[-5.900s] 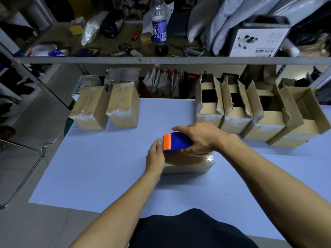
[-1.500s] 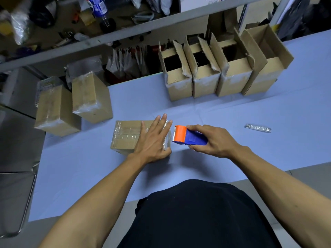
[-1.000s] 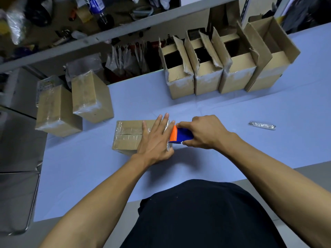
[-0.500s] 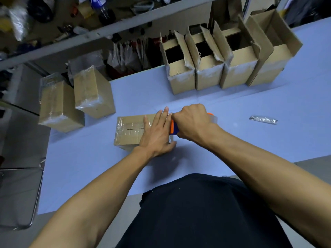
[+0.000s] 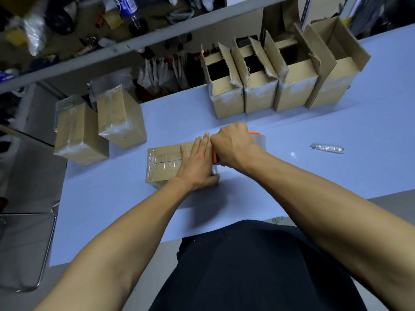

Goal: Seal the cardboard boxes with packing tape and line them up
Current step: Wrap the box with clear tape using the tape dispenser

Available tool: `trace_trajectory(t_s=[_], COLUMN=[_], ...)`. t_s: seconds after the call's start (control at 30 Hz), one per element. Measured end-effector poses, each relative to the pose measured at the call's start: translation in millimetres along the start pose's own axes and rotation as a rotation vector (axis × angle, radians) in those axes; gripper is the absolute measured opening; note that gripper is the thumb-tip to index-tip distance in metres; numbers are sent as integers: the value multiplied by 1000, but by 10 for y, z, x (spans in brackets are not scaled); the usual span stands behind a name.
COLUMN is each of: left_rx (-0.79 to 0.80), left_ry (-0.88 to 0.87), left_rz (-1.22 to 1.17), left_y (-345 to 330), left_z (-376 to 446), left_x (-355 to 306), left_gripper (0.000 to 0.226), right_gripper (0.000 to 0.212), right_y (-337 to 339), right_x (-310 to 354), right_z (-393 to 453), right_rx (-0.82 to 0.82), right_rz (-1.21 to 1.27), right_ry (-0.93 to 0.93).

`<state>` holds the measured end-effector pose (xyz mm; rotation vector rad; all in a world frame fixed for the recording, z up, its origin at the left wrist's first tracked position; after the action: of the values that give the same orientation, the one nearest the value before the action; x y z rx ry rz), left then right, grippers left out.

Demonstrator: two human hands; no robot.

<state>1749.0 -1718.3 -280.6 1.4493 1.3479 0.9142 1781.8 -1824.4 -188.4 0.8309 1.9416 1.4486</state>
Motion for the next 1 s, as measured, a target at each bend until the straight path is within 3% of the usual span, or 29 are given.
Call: trace_trajectory(t_s=[0.1, 0.5, 0.77, 0.87, 0.97, 1.0], left_rx=[-12, -41, -73, -52, -4, 27], left_ry=[-4, 4, 86, 129, 125, 119], left_rz=[7, 80, -17, -39, -76, -94], left_y=[17, -33, -29, -39, -29, -10], left_z=[-24, 53, 52, 62, 5, -2], left_x=[-20, -22, -50, -52, -65, -49], left_gripper=[109, 86, 100, 106, 109, 111], right_gripper=[28, 23, 17, 25, 10, 14], right_y=[-6, 75, 56, -99, -106, -120], right_x=[-157, 64, 252, 160, -85, -161], right_z=[-60, 127, 145, 80, 33, 37], right_rx=[72, 60, -14, 4, -2, -16], right_rz=[13, -80, -167, -59, 22, 38], right_ry=[-12, -25, 0, -16, -52, -72])
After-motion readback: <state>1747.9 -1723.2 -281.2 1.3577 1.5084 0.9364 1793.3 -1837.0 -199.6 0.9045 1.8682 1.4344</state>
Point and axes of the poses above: each hand's wrist, its own z-axis towards the middle knuckle, its own y-axis out of the back of the hand, x = y × z, the point moved 4 cm from there along z, towards the middle knuckle, and after that the axes turned 4 degrees about y, right-handed, at the moved point
